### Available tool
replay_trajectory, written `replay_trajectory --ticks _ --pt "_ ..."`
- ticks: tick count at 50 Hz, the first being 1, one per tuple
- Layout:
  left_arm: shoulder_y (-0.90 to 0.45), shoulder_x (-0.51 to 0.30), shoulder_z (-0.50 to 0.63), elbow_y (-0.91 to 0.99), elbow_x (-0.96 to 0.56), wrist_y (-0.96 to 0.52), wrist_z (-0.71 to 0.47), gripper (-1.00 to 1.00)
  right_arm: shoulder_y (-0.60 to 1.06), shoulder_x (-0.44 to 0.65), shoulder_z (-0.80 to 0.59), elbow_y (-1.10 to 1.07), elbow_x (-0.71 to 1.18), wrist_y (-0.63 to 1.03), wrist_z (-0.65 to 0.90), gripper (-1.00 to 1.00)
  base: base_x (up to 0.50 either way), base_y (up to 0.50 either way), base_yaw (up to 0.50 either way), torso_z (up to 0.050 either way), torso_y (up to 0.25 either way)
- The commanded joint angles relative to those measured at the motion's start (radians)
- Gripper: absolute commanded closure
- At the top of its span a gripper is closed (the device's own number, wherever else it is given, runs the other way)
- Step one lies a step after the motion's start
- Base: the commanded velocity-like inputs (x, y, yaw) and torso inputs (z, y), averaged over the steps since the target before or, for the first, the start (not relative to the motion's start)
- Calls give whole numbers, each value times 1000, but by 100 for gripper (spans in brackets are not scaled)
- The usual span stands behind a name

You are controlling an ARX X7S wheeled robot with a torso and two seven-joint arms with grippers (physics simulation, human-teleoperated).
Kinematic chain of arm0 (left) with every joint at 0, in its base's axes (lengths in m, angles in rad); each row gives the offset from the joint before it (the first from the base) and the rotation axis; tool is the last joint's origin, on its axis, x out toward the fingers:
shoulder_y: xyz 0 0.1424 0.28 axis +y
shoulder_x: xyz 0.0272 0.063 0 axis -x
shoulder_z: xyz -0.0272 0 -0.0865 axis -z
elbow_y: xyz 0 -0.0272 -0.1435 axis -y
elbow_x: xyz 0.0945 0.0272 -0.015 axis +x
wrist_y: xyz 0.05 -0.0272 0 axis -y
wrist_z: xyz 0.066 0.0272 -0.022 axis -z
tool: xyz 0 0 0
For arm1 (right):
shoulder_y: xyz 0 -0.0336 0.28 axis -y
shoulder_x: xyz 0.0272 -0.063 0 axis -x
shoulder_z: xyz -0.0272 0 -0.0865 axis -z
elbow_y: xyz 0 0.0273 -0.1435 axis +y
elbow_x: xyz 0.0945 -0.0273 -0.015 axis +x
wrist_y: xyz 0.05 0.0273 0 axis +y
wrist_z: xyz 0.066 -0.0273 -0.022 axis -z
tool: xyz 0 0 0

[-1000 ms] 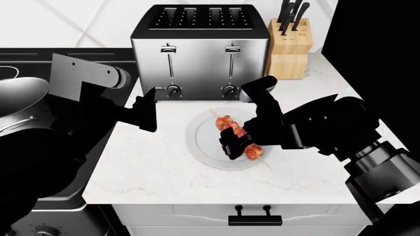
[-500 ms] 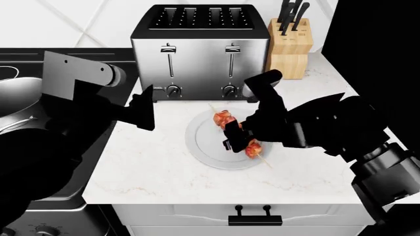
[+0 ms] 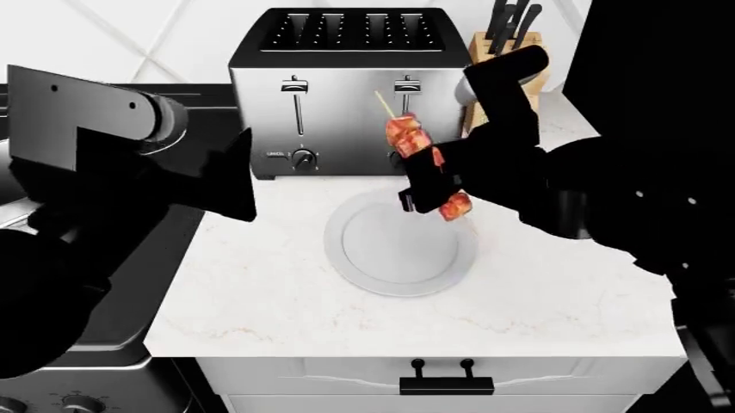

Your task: Frozen meat rests on a plate on the counter. Retrieve the meat and place it in a pot on a burner. Then turn the burner on.

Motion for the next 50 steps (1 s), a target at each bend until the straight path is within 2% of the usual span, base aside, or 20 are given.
replay_trajectory --ticks 1,18,32,50 --pt "-41 -30 -56 58 -144 -39 -119 -100 14 56 83 -150 34 -20 87 100 0 0 0 0 0" --pt "-166 -83 -110 -14 -317 -42 -269 -100 84 94 159 -264 111 2 167 100 0 0 0 0 0" --pt "-151 -108 -128 -18 -313 -31 -278 -100 110 100 164 -294 122 7 167 100 0 0 0 0 0" --pt "-132 -137 -149 -4 -331 -13 -287 -100 125 99 160 -303 140 20 172 100 1 475 0 0 1"
